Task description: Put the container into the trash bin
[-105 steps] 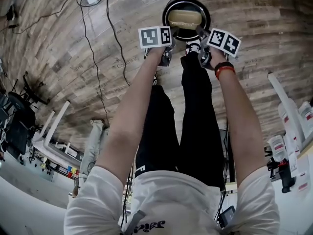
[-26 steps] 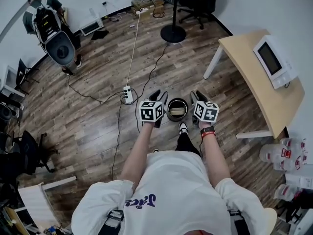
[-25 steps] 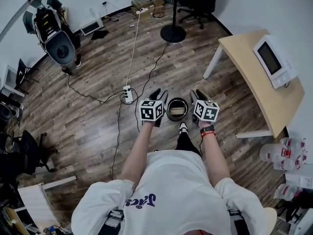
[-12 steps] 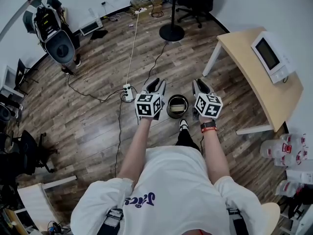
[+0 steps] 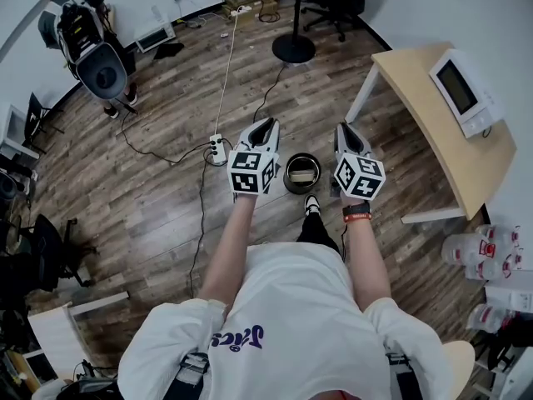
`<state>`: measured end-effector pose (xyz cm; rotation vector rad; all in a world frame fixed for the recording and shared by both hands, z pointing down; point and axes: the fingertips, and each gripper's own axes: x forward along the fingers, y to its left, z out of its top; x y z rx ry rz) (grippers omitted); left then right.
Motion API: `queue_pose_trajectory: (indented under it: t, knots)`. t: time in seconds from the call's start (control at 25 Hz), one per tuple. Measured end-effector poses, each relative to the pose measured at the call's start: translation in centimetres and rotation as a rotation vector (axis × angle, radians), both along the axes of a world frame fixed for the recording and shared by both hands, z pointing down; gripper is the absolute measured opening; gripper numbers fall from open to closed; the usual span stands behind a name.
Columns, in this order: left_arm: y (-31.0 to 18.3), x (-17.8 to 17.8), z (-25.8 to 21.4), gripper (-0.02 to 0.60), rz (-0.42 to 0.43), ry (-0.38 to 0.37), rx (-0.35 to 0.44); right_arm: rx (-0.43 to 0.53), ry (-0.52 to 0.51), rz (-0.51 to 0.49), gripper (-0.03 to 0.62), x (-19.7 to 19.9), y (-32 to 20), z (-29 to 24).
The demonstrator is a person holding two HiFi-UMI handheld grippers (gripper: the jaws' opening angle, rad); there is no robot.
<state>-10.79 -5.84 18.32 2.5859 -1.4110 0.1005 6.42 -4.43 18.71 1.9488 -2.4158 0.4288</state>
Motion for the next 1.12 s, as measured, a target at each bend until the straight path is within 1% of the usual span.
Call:
queue_pose_trajectory:
  t: [0.12, 0.32, 0.4, 0.52, 0.56, 0.68, 0.84, 0.92, 0.96, 1.0, 1.12]
  knots:
    - [0.2, -0.3, -0.2, 0.037, -0.004, -0.011, 0.016, 0.0, 0.006, 0.02, 0.015, 0.5, 0.2, 0.2]
    - [0.3, -0.1, -0.5, 0.028, -0.004, -0.013, 0.029, -0.007, 0.007, 0.028, 0.015, 0.9, 0.5, 0.5]
    - [0.2, 0.1, -0.5, 0.025, -0.001, -0.001, 0.031, -0.009, 0.006, 0.029, 0.015, 1.1, 0.6, 0.7]
    - [0.0, 0.4, -0.4, 0.021, 0.003, 0.044, 0.03, -0.017, 0.008, 0.028, 0.015, 1.2, 0.3, 1.3]
    - [-0.1, 0.5, -0.1, 0.021, 0.004, 0.053, 0.025, -0.022, 0.008, 0.026, 0.015, 1.2, 0.2, 1.5]
    - [-0.7, 1.0, 1.4, 0.021, 0.001, 0.045, 0.002, -0.035, 0.015, 0.011, 0.015, 1.4, -0.4, 2.7]
    - [-2.8, 1.3, 4.9, 0.021, -0.038, 0.061, -0.052, -0.08, 0.029, -0.033, 0.015, 2.0, -3.1, 5.9]
    - [-4.7, 0.9, 7.9, 0.02, -0.059, 0.077, -0.12, -0.113, 0.011, -0.066, 0.015, 2.0, -5.6, 7.9]
    - [-5.8, 0.6, 9.9, 0.02, -0.061, 0.097, -0.181, -0.128, 0.001, -0.085, 0.015, 2.0, -7.2, 8.9]
    - [-6.8, 0.3, 12.3, 0.02, -0.059, 0.123, -0.259, -0.14, -0.006, -0.104, 0.015, 1.9, -9.0, 10.0]
    - [-9.2, -0.8, 20.8, 0.02, -0.054, 0.186, -0.537, -0.173, -0.001, -0.166, 0.015, 1.8, -14.4, 13.9]
